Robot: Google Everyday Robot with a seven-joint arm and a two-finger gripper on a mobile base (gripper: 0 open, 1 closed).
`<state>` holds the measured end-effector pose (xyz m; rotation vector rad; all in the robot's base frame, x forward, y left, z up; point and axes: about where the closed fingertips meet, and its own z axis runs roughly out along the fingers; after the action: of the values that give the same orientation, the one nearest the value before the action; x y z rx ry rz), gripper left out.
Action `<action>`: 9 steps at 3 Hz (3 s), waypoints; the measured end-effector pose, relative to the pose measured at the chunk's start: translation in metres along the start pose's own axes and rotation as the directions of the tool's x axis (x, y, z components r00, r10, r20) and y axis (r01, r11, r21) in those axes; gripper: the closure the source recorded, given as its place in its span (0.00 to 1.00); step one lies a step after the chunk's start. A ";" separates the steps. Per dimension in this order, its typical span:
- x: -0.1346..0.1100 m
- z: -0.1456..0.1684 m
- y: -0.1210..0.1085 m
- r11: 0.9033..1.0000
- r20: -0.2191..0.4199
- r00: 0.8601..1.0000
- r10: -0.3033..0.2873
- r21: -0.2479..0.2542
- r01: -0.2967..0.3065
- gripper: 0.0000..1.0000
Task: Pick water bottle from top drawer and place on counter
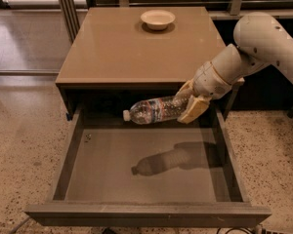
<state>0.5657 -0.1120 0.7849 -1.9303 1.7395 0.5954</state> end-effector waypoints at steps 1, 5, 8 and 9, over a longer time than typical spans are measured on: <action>-0.021 -0.014 -0.033 0.997 0.006 0.997 -0.074 0.023 0.074 1.00; -0.044 -0.015 -0.182 0.974 -0.145 0.986 -0.086 0.196 0.113 1.00; -0.031 -0.008 -0.201 0.979 -0.154 0.987 -0.040 0.194 0.070 0.50; -0.031 -0.008 -0.201 0.979 -0.154 0.987 -0.040 0.194 0.070 0.19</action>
Offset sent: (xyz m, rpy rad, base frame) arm 0.1038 0.0301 0.0972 0.0330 -0.2158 0.1212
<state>0.7624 -0.0754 0.8217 -1.9160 1.7547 0.2516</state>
